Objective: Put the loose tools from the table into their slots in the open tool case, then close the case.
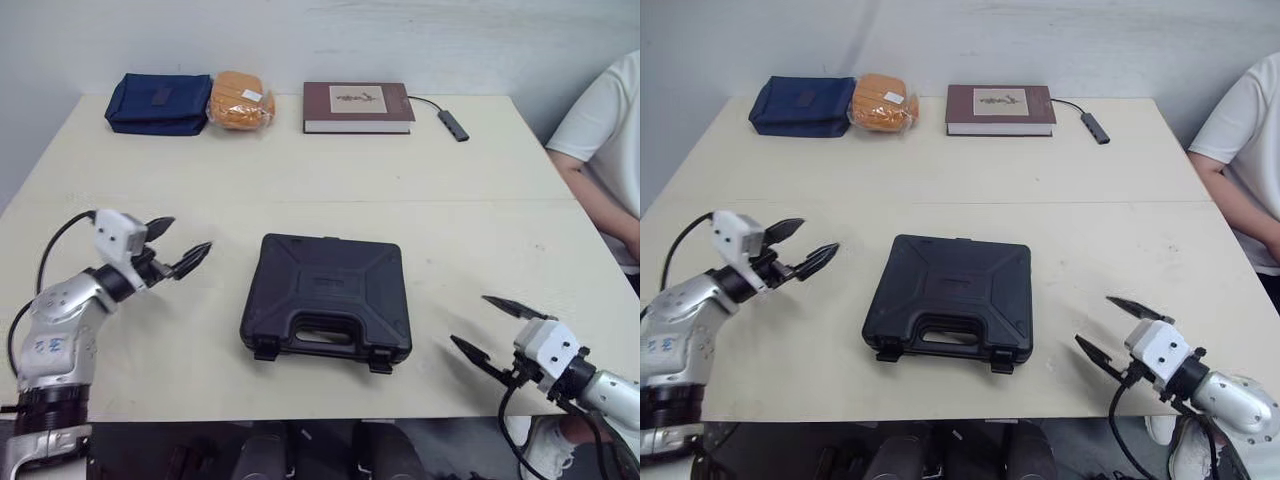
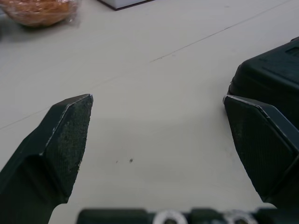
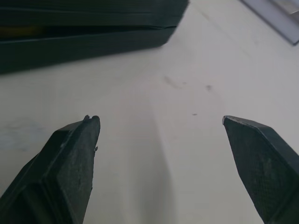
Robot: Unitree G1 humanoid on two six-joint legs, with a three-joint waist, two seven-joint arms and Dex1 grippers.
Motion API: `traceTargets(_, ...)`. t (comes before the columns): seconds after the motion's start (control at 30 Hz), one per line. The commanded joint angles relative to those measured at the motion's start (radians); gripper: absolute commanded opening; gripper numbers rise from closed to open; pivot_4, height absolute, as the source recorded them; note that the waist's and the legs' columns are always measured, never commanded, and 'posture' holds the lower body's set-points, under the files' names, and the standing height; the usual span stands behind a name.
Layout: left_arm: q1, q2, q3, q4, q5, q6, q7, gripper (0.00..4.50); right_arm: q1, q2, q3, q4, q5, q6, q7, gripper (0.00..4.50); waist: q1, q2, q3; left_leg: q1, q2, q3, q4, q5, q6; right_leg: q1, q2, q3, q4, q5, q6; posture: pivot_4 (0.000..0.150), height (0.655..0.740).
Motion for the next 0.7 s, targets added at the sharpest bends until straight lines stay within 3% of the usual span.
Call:
traceTargets(0.03,-0.139,-0.019,-0.066,0.145,0.046,-0.055,-0.082,3.21,-0.001,-0.018,0.024,-0.092,0.021,0.061,0.089,3.04,0.004,0.000,0.000,0.000,0.000,0.000,0.000,0.000,0.000,0.000,0.000,0.000,0.000,0.000,0.000,0.150,0.7400)
traceTargets(0.23,-0.382,-0.071,-0.152,0.465,0.143,-0.178,-0.173,0.35,-0.047,-0.012,0.089,-0.129,-0.044,0.120,0.157,0.00,0.011,-0.001,0.000,-0.002,-0.001,0.002,0.000,0.000,0.002,-0.003,0.001,-0.005,0.000,0.000,0.001,0.150,0.7400)
traceTargets(0.27,-0.401,-0.075,-0.154,0.501,0.152,-0.201,-0.180,0.05,-0.053,-0.006,0.091,-0.130,-0.054,0.119,0.161,0.00,0.009,-0.001,0.000,-0.002,-0.001,0.003,0.000,0.000,0.002,-0.003,0.002,-0.006,0.000,0.001,0.001,0.150,0.7400)
traceTargets(0.5,-0.567,-0.163,-0.237,0.774,0.265,-0.285,-0.229,0.05,-0.093,0.035,0.164,-0.141,-0.096,0.197,0.174,0.00,0.013,-0.004,0.001,-0.004,-0.001,0.004,0.002,0.001,0.004,-0.003,0.007,-0.007,0.000,0.001,0.002,0.150,0.7400)
traceTargets(0.7,-0.620,-0.213,-0.243,0.903,0.317,-0.341,-0.206,0.05,-0.119,0.070,0.208,-0.168,-0.114,0.237,0.170,0.00,0.007,-0.005,0.001,-0.006,-0.002,0.004,0.003,0.000,0.006,-0.006,0.004,-0.007,0.000,0.001,0.003,0.150,0.7400)
